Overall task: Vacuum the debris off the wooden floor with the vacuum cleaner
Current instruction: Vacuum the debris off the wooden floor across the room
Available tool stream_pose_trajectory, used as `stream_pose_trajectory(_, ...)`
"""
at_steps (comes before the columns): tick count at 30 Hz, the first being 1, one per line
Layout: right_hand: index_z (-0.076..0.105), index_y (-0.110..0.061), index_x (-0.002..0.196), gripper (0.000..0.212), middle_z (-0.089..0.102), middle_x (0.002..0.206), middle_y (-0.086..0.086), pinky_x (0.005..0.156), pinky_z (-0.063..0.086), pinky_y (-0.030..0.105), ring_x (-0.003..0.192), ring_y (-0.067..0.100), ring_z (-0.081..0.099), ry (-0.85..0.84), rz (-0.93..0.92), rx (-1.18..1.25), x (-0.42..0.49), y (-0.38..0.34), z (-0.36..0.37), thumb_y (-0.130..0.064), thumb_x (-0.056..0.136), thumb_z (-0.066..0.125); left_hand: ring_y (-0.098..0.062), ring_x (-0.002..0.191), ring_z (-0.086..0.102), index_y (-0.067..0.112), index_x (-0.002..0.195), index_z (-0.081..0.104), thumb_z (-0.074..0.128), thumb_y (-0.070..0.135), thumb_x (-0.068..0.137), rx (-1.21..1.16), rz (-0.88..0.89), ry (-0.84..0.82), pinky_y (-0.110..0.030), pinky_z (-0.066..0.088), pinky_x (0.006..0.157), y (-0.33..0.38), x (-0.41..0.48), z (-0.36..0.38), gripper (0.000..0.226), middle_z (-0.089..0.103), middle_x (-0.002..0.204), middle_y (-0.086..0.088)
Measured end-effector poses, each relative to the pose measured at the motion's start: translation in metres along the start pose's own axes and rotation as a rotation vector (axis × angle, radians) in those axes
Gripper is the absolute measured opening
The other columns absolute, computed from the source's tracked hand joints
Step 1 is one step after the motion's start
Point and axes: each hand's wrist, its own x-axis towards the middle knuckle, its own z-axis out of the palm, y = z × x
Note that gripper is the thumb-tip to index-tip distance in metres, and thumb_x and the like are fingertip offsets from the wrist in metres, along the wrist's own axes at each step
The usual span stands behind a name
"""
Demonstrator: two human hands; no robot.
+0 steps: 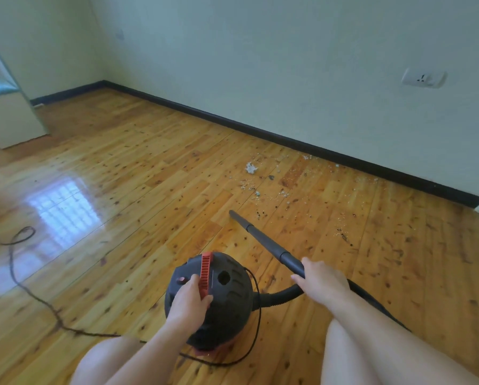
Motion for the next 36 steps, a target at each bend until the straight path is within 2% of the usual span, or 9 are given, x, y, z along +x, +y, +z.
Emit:
stream_pose_trajectory(7, 0.048, -0.022, 0.128, 0.035, 0.058, 0.1, -0.003, 0.071, 0.042, 0.029, 0.086, 0.017, 0.055, 0.02, -0.036, -0.136, 0.022, 0.017, -0.044, -0.049, 0.107, 0.045, -0.004, 0.075, 0.057, 0.021, 0.109, 0.051, 0.066, 0.03, 0.097, -0.004, -0.03, 0.028, -0.017, 0.04, 0.051, 0.007, -0.001, 0.005, 0.021, 0.06, 0.095, 0.008)
stream_pose_trajectory(13, 0.051, -0.025, 0.127, 0.037, 0.066, 0.107, -0.002, 0.078, 0.053, 0.031, 0.094, 0.018, 0.063, 0.054, -0.046, -0.193, 0.025, 0.044, -0.064, -0.054, 0.104, 0.048, -0.006, 0.082, 0.062, 0.017, 0.116, 0.05, 0.063, 0.025, 0.098, 0.047, -0.056, 0.016, -0.018, 0.041, 0.056, 0.009, 0.002, 0.009, 0.024, 0.061, 0.094, 0.006)
stream_pose_trajectory(17, 0.051, -0.026, 0.125, 0.037, 0.065, 0.106, -0.002, 0.08, 0.055, 0.033, 0.094, 0.018, 0.064, 0.044, -0.045, -0.191, 0.021, 0.058, -0.071, -0.055, 0.103, 0.048, -0.008, 0.079, 0.061, 0.013, 0.122, 0.049, 0.057, 0.019, 0.1, 0.076, -0.1, 0.031, -0.02, 0.043, 0.056, 0.017, 0.004, 0.012, 0.025, 0.061, 0.093, 0.004)
stream_pose_trajectory(22, 0.051, -0.027, 0.122, 0.037, 0.064, 0.103, -0.004, 0.08, 0.056, 0.033, 0.091, 0.017, 0.063, 0.022, -0.024, -0.13, 0.025, 0.053, -0.065, -0.058, 0.102, 0.048, -0.003, 0.083, 0.061, 0.024, 0.105, 0.055, 0.059, 0.024, 0.1, -0.038, -0.038, 0.061, -0.019, 0.049, 0.066, 0.007, -0.012, 0.016, 0.007, 0.062, 0.096, 0.01)
stream_pose_trajectory(26, 0.052, -0.028, 0.112, 0.031, 0.061, 0.096, -0.006, 0.08, 0.055, 0.033, 0.088, 0.016, 0.062, -0.012, -0.032, -0.09, 0.032, 0.028, -0.064, -0.057, 0.102, 0.049, -0.001, 0.087, 0.056, 0.031, 0.106, 0.053, 0.062, 0.034, 0.098, -0.063, 0.007, 0.016, -0.019, 0.044, 0.075, -0.01, -0.015, 0.012, 0.012, 0.058, 0.101, 0.013)
stream_pose_trajectory(30, 0.054, -0.026, 0.117, 0.032, 0.063, 0.099, -0.006, 0.073, 0.051, 0.029, 0.088, 0.015, 0.062, 0.01, -0.044, -0.081, 0.026, 0.002, -0.052, -0.054, 0.103, 0.051, -0.006, 0.091, 0.058, 0.026, 0.117, 0.052, 0.062, 0.041, 0.097, -0.176, -0.022, 0.047, -0.024, 0.05, 0.081, 0.003, -0.002, 0.008, 0.027, 0.055, 0.105, 0.009)
stream_pose_trajectory(33, 0.054, -0.024, 0.122, 0.034, 0.065, 0.103, -0.004, 0.073, 0.053, 0.028, 0.092, 0.015, 0.065, 0.018, -0.047, -0.05, 0.025, 0.002, -0.034, -0.052, 0.103, 0.052, -0.011, 0.105, 0.054, 0.018, 0.136, 0.046, 0.064, 0.036, 0.096, -0.202, -0.054, 0.069, -0.028, 0.048, 0.093, 0.012, 0.012, 0.017, 0.047, 0.055, 0.122, 0.002)
stream_pose_trajectory(36, 0.052, -0.023, 0.127, 0.038, 0.068, 0.114, -0.001, 0.072, 0.05, 0.029, 0.102, 0.019, 0.067, -0.003, -0.026, -0.015, 0.03, 0.016, -0.028, -0.052, 0.103, 0.05, -0.018, 0.112, 0.056, 0.011, 0.138, 0.044, 0.064, 0.023, 0.097, -0.186, -0.09, 0.087, -0.034, 0.049, 0.097, 0.018, 0.024, 0.03, 0.047, 0.056, 0.125, -0.004)
